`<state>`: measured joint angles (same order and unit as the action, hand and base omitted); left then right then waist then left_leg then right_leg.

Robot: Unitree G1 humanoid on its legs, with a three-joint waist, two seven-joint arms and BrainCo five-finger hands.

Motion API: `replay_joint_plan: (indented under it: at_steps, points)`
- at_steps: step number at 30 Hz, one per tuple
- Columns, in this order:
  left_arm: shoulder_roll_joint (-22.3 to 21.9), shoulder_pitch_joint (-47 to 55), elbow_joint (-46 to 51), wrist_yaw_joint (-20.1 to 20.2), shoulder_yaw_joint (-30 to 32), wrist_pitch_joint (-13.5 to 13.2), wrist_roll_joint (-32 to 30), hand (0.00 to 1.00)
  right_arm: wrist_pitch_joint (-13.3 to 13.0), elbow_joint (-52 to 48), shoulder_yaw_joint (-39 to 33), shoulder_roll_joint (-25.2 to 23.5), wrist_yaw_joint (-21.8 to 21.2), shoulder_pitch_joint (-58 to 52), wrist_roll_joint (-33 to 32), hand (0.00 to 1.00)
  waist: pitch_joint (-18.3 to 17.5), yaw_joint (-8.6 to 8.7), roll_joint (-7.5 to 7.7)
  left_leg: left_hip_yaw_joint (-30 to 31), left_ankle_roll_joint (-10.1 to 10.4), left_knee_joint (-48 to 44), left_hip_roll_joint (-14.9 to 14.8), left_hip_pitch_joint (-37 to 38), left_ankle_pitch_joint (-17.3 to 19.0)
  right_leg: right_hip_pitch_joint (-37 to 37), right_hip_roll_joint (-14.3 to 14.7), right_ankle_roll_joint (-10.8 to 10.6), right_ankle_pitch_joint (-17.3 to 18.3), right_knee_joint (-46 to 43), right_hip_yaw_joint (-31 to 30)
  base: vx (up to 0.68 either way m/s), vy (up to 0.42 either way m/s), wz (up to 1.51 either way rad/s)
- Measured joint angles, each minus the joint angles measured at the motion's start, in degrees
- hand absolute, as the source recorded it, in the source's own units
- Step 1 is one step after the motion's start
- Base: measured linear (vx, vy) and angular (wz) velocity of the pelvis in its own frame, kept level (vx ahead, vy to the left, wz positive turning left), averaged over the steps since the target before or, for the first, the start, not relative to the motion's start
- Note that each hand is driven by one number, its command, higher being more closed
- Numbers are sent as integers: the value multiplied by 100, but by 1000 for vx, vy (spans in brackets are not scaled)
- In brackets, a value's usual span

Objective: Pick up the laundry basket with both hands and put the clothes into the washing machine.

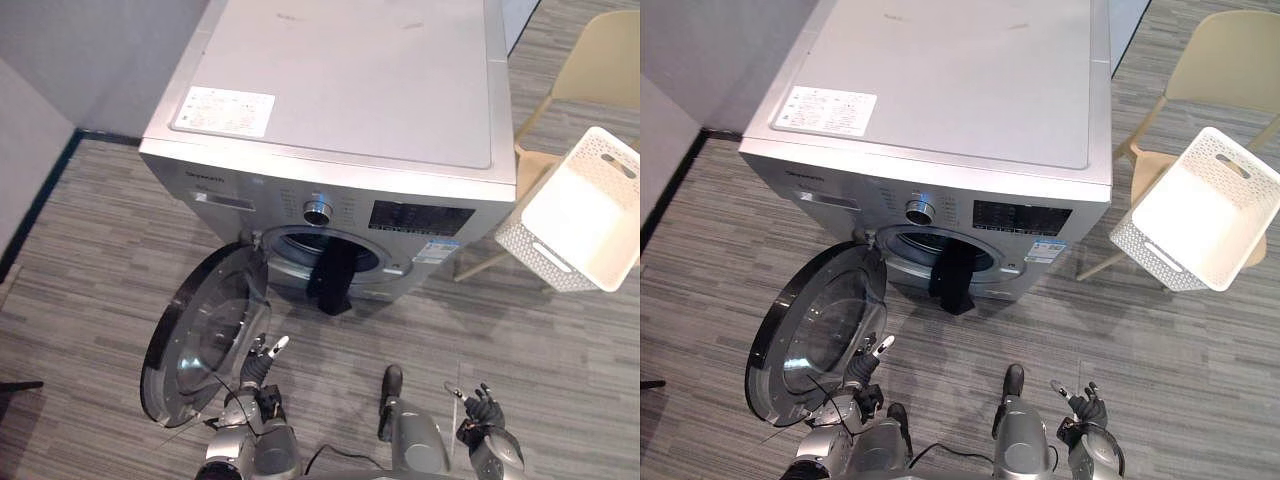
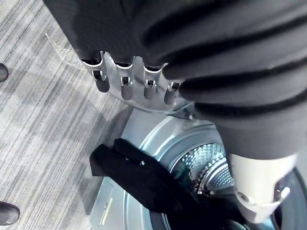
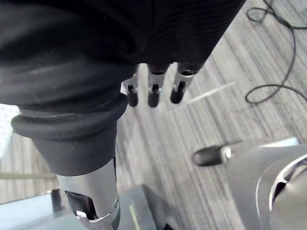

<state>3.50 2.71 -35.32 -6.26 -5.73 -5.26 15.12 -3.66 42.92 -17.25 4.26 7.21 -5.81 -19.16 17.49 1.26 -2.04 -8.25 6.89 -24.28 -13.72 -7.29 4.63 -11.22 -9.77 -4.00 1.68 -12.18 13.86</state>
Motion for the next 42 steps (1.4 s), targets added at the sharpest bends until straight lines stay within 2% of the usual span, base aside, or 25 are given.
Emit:
replay_joint_plan:
  at_steps: [1,2,4,5,6,7,9,10,11,12,13,16,18,21,24,28,32,36,38,42]
  points:
    - [-3,28,4,0,-12,0,0,0,0,-6,3,5,0,-21,-2,0,5,-8,-7,12,-119,-289,-2,-76,-90,17,-40,11,95,-149,-11,35,-137,6]
    - [-27,86,76,-2,-34,8,2,0,0,-55,17,21,1,-66,-2,0,18,-36,-29,36,-190,-788,-14,-212,-359,38,-102,50,302,-419,-76,25,-148,-9]
    - [-97,275,393,-6,-40,2,59,0,1,-187,31,71,1,-87,0,0,66,-53,-49,87,-141,-1380,-37,-532,-1013,51,-185,87,564,-666,-187,37,-157,-8]
    - [-139,302,481,-9,-40,1,77,0,5,-256,42,71,4,-95,1,0,79,-42,-68,103,-143,-1525,-49,-643,-1001,40,-232,120,603,-687,-191,48,-97,0]
    - [-237,339,704,7,-111,0,134,0,9,-454,100,102,21,-92,1,0,117,-42,-154,74,-142,-1685,-31,-842,-651,-32,-232,176,659,-769,-202,25,-64,-3]
    - [-293,356,923,8,-154,-12,207,0,8,-641,189,148,19,-87,0,0,131,-46,-172,-35,-140,-1643,5,-1051,-357,-188,-228,202,727,-925,-207,13,-90,-9]
    - [-287,349,1092,6,-235,-24,234,0,1,-843,313,177,20,-90,-1,0,142,-62,-156,-177,-165,-1201,80,-1127,-378,-477,-228,236,857,-1351,-202,27,-39,-12]
    - [-275,341,1261,3,-315,-30,259,0,-5,-1006,430,176,31,-54,-7,0,191,-58,-204,-394,-179,-836,72,-1107,-410,-711,-175,233,1099,-1833,-236,44,8,-4]
    - [-263,237,1409,0,-327,-40,291,0,-18,-1163,529,139,46,45,-54,0,328,-40,-79,-418,-66,-742,107,-1069,-211,-1002,-256,235,1300,-2257,-310,0,0,0]
    - [-279,165,1537,-16,-340,-55,335,0,-34,-1311,652,118,63,125,-58,0,424,-50,2,-463,-49,-731,125,-1186,-114,-1242,-277,253,1352,-2462,-344,-38,-10,6]
    - [-286,94,1578,-16,-365,-78,338,0,-49,-1429,706,105,79,180,-61,0,501,-59,27,-459,-49,-748,125,-1303,-58,-1408,-284,265,1378,-2566,-349,-64,-24,10]
    - [-324,-131,1579,-30,-495,-85,420,0,-128,-1910,885,44,174,320,-111,0,872,-53,-12,-554,-75,-946,57,-1626,492,-1956,-352,255,1629,-3198,-367,-63,-7,11]
    - [-334,-274,1561,-57,-498,-91,453,0,-180,-2177,1041,24,264,344,-162,0,951,-64,5,-555,-83,-1479,-31,-2219,933,-2612,-400,258,1824,-3804,-456,-78,-3,5]
    - [-333,-668,1494,-228,-494,-89,454,0,-226,-2255,1072,6,311,547,-205,0,1204,-73,-9,-332,-134,-2336,-160,-2988,1288,-3213,-416,278,2005,-4410,-487,-68,-11,5]
    - [-337,-1111,1393,-346,-483,-89,454,0,-257,-2651,1104,11,458,610,-336,0,1294,-91,3,-110,-143,-2975,-237,-3827,1452,-3891,-425,292,2100,-4877,-475,-97,-21,7]
    - [-338,-1751,1228,-524,-478,-66,448,0,-389,-3080,1092,18,643,868,-519,0,1390,-211,39,186,-137,-3893,-343,-4924,1677,-4847,-415,304,2203,-5598,-540,-96,-19,0]
    - [-333,-2061,1234,-673,-259,-70,463,0,-488,-3093,1101,54,725,1276,-717,0,1407,-217,65,391,-202,-4391,-326,-5615,1741,-5385,-429,266,2257,-5995,-582,-114,-31,8]
    - [-311,-2181,1254,-867,-23,-133,915,0,-508,-2966,1177,245,786,2130,-835,0,1415,-271,78,659,-174,-4583,-134,-6258,1683,-5862,-552,236,2275,-6224,-497,-123,-41,21]
    - [-323,-2182,1339,-905,37,-159,1105,0,-502,-2765,1282,378,780,2507,-834,0,1416,-375,78,716,-179,-4577,-58,-6447,1583,-6023,-622,238,2274,-6282,-454,-96,-73,31]
    - [-499,-2186,1757,-887,79,-239,1181,0,-492,-2187,1380,535,764,3286,-836,0,1416,-486,74,901,-139,-4566,230,-6823,1383,-6301,-851,275,2337,-6488,-381,-42,-64,41]
